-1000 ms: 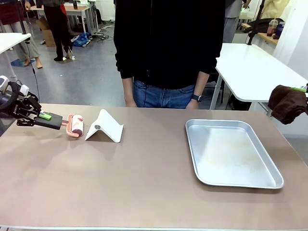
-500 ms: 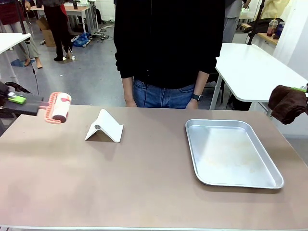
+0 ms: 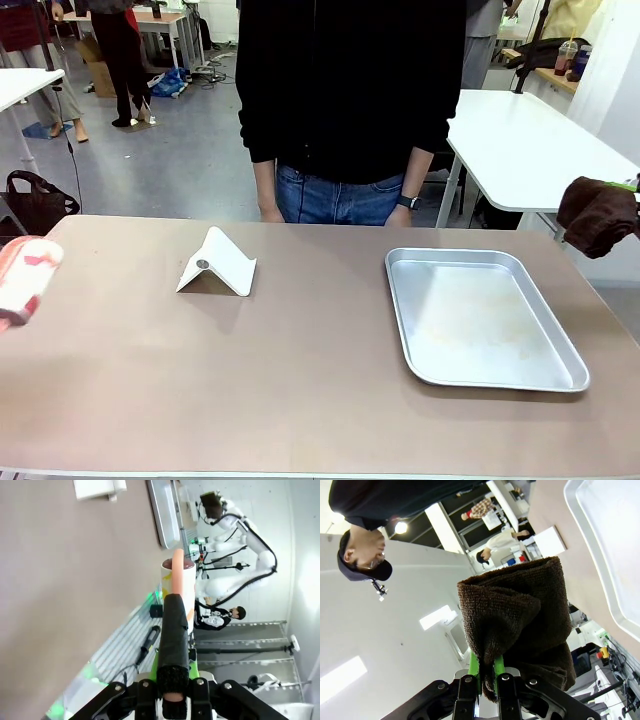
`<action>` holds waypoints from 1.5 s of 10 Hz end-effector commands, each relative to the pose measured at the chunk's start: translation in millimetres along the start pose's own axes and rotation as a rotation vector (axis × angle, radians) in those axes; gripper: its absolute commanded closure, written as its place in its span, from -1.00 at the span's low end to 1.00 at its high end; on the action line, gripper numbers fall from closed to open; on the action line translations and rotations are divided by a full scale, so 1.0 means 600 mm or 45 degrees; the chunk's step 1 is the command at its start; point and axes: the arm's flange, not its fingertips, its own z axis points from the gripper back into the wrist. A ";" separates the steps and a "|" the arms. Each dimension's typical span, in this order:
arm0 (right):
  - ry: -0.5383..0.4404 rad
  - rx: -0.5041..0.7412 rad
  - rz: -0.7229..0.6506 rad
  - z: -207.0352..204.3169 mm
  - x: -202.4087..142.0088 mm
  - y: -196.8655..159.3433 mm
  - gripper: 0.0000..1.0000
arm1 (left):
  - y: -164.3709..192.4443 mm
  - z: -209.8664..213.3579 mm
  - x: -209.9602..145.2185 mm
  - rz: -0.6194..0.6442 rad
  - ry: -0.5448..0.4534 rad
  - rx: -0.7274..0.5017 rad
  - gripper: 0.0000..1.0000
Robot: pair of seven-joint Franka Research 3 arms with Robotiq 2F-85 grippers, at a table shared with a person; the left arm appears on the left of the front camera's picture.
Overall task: Clean the surface of the table.
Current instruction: Clean the area not pointed to by the person, then return the Lint Roller and towel to their original positions.
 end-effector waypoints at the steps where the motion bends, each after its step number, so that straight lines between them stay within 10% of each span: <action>1: 0.004 0.002 -0.001 -0.005 -0.006 0.008 0.74 | -0.002 0.000 -0.057 -0.035 -0.042 0.002 0.55; 15: 0.004 0.002 -0.001 -0.005 -0.006 0.008 0.74 | -0.001 0.008 -0.044 0.003 -0.014 0.000 0.55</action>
